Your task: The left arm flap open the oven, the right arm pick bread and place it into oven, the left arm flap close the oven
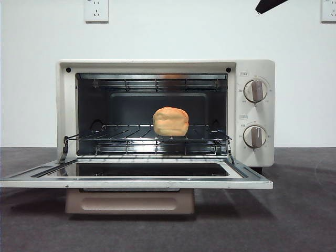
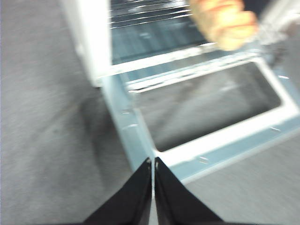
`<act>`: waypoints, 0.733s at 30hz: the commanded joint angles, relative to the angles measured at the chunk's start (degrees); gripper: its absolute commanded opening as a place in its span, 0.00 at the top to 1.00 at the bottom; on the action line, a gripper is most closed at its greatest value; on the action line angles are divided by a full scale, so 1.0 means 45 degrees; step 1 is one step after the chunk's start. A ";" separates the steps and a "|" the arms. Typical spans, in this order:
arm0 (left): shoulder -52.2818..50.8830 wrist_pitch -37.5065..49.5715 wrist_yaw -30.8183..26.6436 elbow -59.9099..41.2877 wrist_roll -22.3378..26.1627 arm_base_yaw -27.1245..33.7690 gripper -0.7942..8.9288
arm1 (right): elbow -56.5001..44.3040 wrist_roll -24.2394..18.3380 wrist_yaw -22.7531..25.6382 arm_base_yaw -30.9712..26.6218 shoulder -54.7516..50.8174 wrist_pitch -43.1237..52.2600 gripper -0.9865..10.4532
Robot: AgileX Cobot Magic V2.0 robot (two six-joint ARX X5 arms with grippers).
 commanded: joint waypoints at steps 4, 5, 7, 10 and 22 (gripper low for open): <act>0.0578 0.1889 0.0359 -0.1535 -0.0670 0.0962 0.90 | 0.0233 -0.0131 0.0034 0.0117 0.0092 -0.0126 0.54; 0.0758 0.2288 0.0481 -0.1792 -0.0748 0.1166 0.90 | 0.0233 -0.0131 0.0034 0.0117 0.0092 -0.0151 0.54; 0.1248 0.2953 0.0894 -0.2171 -0.0884 0.1593 0.90 | 0.0233 -0.0136 -0.0010 0.0117 0.0092 -0.0151 0.54; 0.2132 0.3842 0.1569 -0.2472 -0.0918 0.2108 0.90 | 0.0233 -0.0136 -0.0049 0.0117 0.0092 -0.0151 0.54; 0.6290 0.5945 0.3123 -0.2613 -0.0471 0.3259 0.90 | 0.0233 -0.0146 -0.0049 0.0117 0.0092 -0.0287 0.54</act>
